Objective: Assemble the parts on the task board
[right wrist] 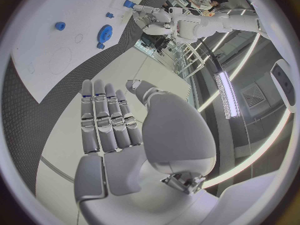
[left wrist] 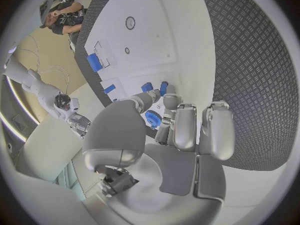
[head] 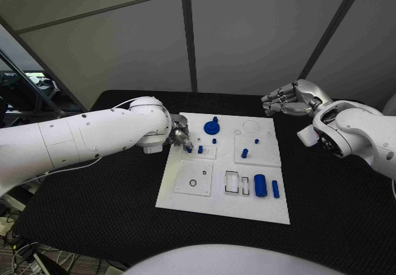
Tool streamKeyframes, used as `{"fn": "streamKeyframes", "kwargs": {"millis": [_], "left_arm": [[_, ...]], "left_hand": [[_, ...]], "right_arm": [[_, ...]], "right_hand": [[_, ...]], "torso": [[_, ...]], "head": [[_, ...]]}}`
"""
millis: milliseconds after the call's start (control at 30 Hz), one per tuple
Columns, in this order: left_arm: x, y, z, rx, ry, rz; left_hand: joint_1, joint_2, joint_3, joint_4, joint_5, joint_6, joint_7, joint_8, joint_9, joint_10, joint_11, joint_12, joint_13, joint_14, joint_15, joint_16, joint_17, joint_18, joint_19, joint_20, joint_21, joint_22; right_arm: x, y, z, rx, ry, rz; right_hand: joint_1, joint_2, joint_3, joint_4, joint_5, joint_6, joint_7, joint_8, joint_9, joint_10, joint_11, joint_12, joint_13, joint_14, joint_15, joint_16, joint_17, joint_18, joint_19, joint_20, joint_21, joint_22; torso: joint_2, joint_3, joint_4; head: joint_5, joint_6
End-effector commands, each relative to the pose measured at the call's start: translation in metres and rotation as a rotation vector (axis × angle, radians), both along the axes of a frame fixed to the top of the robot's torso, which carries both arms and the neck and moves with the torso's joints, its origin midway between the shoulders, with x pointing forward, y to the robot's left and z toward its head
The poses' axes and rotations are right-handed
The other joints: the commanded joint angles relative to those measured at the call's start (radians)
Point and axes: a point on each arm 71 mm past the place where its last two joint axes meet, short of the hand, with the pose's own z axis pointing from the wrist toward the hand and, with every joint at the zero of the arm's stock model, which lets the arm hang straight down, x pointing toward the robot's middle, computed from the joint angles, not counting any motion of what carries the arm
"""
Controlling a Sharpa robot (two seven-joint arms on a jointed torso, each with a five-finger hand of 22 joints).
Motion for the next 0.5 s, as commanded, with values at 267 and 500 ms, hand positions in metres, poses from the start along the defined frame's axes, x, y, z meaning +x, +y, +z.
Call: {"fn": "streamKeyframes", "kwargs": {"millis": [267,500], "left_arm": [[-0.0014,0.0001,-0.0056,0.036,0.031,-0.017],[-0.0015,-0.0008,-0.0084,0.045,0.044,-0.023]], "left_hand": [[0.007,0.004,0.123,-0.113,0.007,0.003,-0.005,0.004,0.001,0.034,-0.031,-0.002,-0.003,0.041,-0.007,0.004,0.046,-0.015,0.031,-0.009,0.002,0.101],[-0.011,-0.006,0.124,-0.108,0.015,0.007,-0.01,0.012,0.005,0.038,-0.034,-0.007,-0.008,0.041,-0.008,0.004,0.046,-0.015,0.032,-0.01,0.003,0.103]], "right_arm": [[-0.0004,0.0005,0.0015,0.001,-0.004,0.009],[-0.0008,0.0004,0.0016,0.001,-0.004,0.009]], "right_hand": [[-0.002,0.011,0.003,0.003,0.005,-0.006,0.0,0.004,0.002,-0.008,-0.001,0.003,-0.001,-0.007,0.003,-0.003,-0.001,0.001,0.006,0.002,-0.004,-0.002],[-0.002,0.011,0.003,0.003,0.005,-0.006,0.0,0.004,0.002,-0.008,-0.001,0.003,-0.001,-0.007,0.003,-0.003,-0.001,0.001,0.006,0.002,-0.004,-0.002]], "torso": [[0.0,-0.0004,-0.0005],[0.0,-0.0001,-0.0003]], "head": [[-0.001,-0.002],[-0.001,-0.003]]}}
